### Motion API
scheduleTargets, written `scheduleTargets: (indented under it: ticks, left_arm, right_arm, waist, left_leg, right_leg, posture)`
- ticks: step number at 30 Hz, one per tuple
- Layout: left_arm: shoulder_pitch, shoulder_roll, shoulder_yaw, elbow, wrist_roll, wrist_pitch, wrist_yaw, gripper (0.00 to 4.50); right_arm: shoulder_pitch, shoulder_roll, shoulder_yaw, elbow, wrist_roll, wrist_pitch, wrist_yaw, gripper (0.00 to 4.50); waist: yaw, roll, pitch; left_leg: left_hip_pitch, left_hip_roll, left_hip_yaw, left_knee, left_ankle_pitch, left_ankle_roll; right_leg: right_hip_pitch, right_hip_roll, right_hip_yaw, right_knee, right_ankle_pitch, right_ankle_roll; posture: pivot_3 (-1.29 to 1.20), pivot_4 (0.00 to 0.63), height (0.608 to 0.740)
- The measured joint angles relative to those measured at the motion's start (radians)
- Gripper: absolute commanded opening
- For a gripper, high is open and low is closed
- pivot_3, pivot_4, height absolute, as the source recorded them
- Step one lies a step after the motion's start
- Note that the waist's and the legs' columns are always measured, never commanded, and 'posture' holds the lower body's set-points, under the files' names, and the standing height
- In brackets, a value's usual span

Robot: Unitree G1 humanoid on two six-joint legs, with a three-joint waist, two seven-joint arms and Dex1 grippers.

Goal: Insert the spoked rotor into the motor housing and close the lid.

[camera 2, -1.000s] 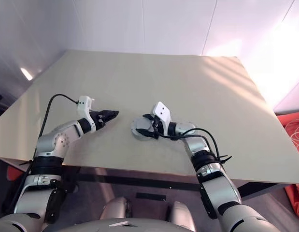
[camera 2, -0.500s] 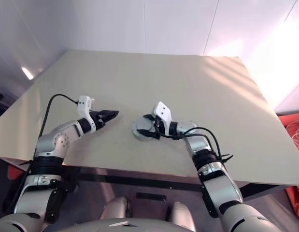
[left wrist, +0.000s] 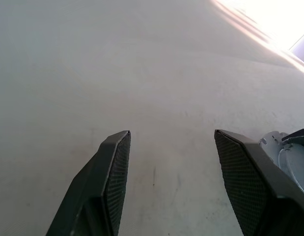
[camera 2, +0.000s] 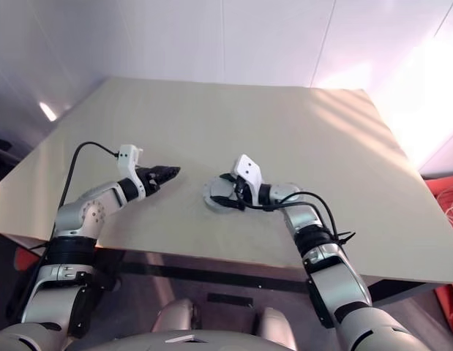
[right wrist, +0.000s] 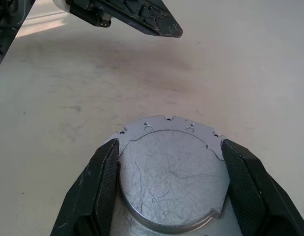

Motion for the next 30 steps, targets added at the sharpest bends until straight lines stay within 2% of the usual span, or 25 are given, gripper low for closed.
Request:
scheduleTargets:
  ticks: [8, 11, 16, 30]
  left_arm:
    - [0.0, 0.0, 0.0, 0.0, 0.0, 0.0, 0.0, 2.88]
    - [0.0, 0.0, 0.001, 0.0, 0.0, 0.0, 0.0, 2.88]
    - [0.0, -0.001, 0.0, 0.0, 0.0, 0.0, 0.0, 2.88]
    - [0.0, -0.001, 0.0, 0.002, 0.0, -0.001, -0.001, 2.88]
  right_arm:
    - [0.006, -0.028, -0.02, -0.034, 0.017, 0.065, 0.058, 3.15]
    - [0.016, -0.032, -0.042, -0.069, 0.05, 0.129, 0.095, 3.15]
    - [0.028, -0.042, -0.044, -0.108, 0.062, 0.172, 0.133, 3.15]
    - [0.021, -0.034, -0.02, -0.07, 0.037, 0.098, 0.073, 3.15]
  waist:
    - [0.006, 0.0, 0.0]
    - [0.007, 0.0, 0.0]
    - [0.005, 0.0, 0.0]
    - [0.002, 0.0, 0.0]
  left_leg:
    - [-0.002, -0.001, 0.001, -0.001, 0.0, 0.0]
    - [-0.011, -0.002, 0.001, -0.001, -0.001, 0.002]
    - [-0.012, -0.001, 0.001, -0.002, -0.003, 0.006]
    - [-0.008, -0.001, 0.001, -0.003, -0.002, 0.003]
  right_leg:
    - [0.001, -0.002, 0.001, -0.002, -0.004, 0.005]
    - [0.0, -0.003, 0.001, -0.002, -0.001, 0.001]
    - [-0.001, -0.003, 0.0, -0.002, -0.003, 0.001]
    - [0.001, -0.003, 0.0, 0.0, -0.006, 0.0]
  posture:
    - [0.0, 0.0, 0.74]
    - [0.0, 0.0, 0.74]
    - [0.0, 0.0, 0.74]
    - [0.0, 0.0, 0.74]
